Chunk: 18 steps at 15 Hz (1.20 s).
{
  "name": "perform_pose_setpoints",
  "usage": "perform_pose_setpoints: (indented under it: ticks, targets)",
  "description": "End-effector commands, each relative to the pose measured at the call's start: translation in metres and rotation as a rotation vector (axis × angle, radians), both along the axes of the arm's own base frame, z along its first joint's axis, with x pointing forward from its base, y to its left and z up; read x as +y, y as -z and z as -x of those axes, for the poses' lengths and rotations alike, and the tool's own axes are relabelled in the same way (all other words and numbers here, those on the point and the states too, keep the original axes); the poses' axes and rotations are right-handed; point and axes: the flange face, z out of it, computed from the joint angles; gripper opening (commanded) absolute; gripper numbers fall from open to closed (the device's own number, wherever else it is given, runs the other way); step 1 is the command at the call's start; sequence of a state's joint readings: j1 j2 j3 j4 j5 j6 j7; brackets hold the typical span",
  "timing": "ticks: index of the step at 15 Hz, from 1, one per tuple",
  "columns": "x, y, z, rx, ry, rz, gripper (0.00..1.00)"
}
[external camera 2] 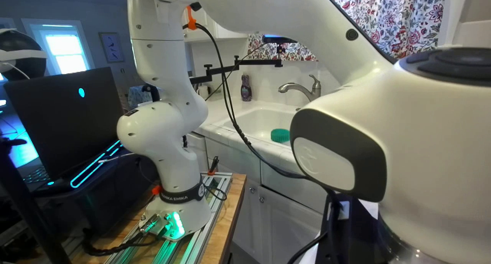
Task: Use the fish slice to take the black measuring cup out of the open oven.
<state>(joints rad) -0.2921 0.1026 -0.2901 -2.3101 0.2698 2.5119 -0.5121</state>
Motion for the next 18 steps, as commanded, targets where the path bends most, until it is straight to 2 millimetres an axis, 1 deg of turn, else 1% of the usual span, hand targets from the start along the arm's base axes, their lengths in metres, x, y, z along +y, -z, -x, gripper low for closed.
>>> perform_pose_setpoints:
  ticks: [1, 5, 6, 7, 8, 9, 10, 11, 13, 15, 18]
  targets:
    - [-0.012, 0.009, -0.015, 0.014, -0.01, -0.015, 0.05]
    - [-0.016, 0.018, -0.024, 0.032, -0.013, -0.014, 0.05]
    - [-0.017, 0.02, -0.026, 0.037, -0.014, -0.017, 0.07]
    - [-0.018, 0.021, -0.028, 0.04, -0.014, -0.018, 0.11]
    - [-0.018, 0.023, -0.03, 0.042, -0.016, -0.019, 0.21]
    - [-0.018, 0.023, -0.032, 0.043, -0.015, -0.018, 0.26]
    - [-0.018, 0.023, -0.034, 0.042, -0.017, -0.018, 0.45]
    - [-0.018, 0.023, -0.035, 0.042, -0.018, -0.019, 0.49]
    - [-0.017, 0.019, -0.038, 0.035, -0.017, -0.015, 0.62]
    - [-0.013, 0.008, -0.038, 0.02, -0.014, -0.006, 0.77]
    - [-0.006, -0.01, -0.029, 0.034, 0.048, -0.015, 0.97]
